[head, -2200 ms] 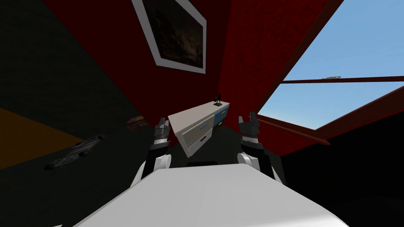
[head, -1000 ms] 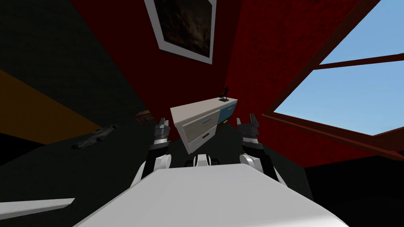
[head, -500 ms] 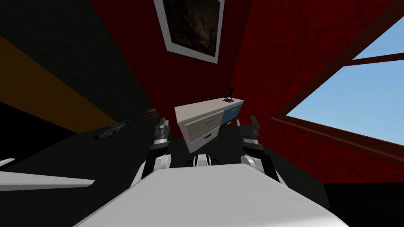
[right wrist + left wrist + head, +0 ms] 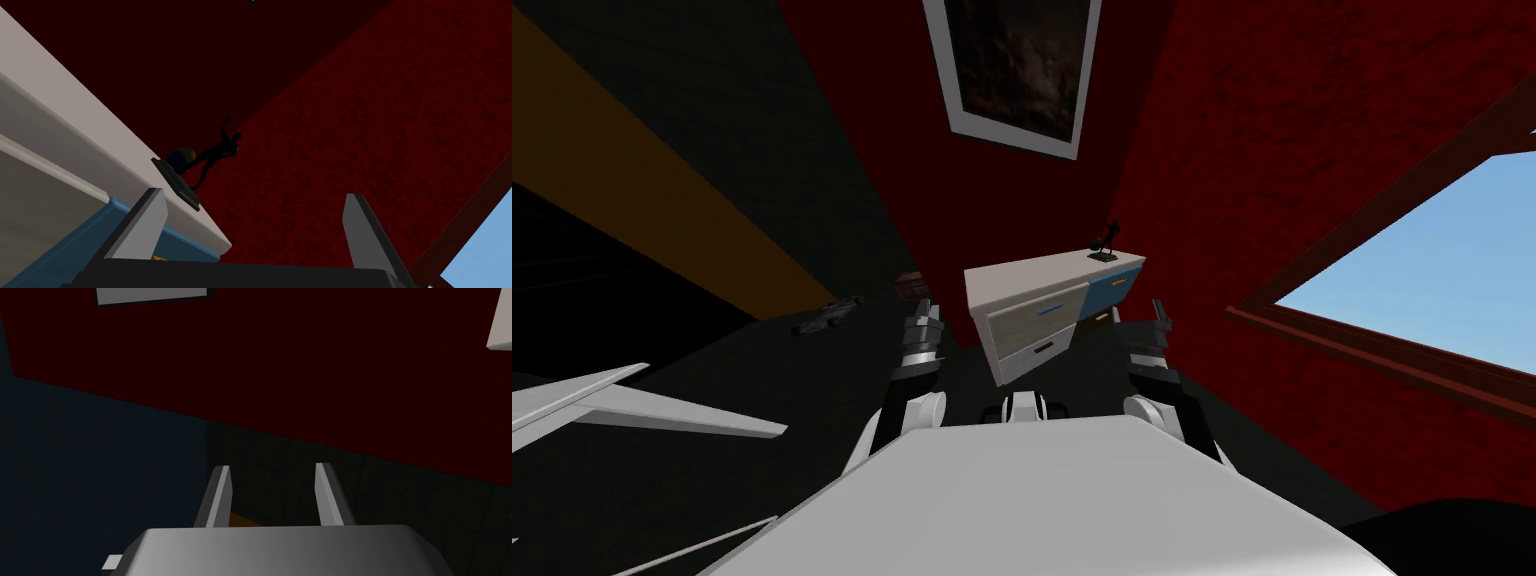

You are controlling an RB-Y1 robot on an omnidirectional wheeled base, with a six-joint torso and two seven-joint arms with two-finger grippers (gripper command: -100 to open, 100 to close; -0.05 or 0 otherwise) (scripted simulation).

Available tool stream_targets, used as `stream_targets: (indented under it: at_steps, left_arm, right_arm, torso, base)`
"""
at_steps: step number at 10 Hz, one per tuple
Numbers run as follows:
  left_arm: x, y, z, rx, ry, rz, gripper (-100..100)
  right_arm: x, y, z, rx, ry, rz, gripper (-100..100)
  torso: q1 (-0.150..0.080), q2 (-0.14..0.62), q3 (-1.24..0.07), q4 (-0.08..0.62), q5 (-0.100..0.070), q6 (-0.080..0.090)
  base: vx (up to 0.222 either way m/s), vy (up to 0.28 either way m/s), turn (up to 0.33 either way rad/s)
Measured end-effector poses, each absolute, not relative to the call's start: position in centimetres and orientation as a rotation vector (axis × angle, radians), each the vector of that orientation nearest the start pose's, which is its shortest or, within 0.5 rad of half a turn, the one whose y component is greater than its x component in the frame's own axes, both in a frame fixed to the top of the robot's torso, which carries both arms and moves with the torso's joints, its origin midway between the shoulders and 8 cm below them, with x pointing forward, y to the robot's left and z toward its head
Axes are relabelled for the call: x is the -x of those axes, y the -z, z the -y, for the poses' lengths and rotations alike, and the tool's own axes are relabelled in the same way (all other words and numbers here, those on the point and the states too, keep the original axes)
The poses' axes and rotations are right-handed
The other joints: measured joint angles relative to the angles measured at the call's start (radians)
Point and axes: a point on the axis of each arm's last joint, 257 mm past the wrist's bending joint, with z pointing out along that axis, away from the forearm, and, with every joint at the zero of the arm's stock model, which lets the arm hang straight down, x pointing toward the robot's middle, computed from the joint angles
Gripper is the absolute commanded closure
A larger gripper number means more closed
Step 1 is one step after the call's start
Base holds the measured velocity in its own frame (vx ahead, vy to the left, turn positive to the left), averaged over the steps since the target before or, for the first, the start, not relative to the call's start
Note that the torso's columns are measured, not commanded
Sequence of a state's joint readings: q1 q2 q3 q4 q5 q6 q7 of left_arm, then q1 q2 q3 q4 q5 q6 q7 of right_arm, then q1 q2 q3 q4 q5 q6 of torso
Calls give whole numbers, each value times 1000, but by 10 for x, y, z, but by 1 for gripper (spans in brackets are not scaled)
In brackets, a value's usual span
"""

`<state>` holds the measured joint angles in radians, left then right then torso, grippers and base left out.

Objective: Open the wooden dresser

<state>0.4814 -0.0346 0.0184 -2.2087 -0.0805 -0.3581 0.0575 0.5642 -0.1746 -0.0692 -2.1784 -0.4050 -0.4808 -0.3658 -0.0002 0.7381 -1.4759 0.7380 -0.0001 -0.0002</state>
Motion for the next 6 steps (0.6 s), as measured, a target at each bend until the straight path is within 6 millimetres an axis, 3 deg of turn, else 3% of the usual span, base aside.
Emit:
stream_targets:
  at_steps: [6]
  left_arm:
    - [-379, 31, -287, 819, 1240, -742, 0]
  right_arm:
    - [-349, 66, 375, -1245, -1867, -279, -100]
  torso:
    - [0, 0, 0, 0, 0, 0]
  base:
    - [5, -31, 182]
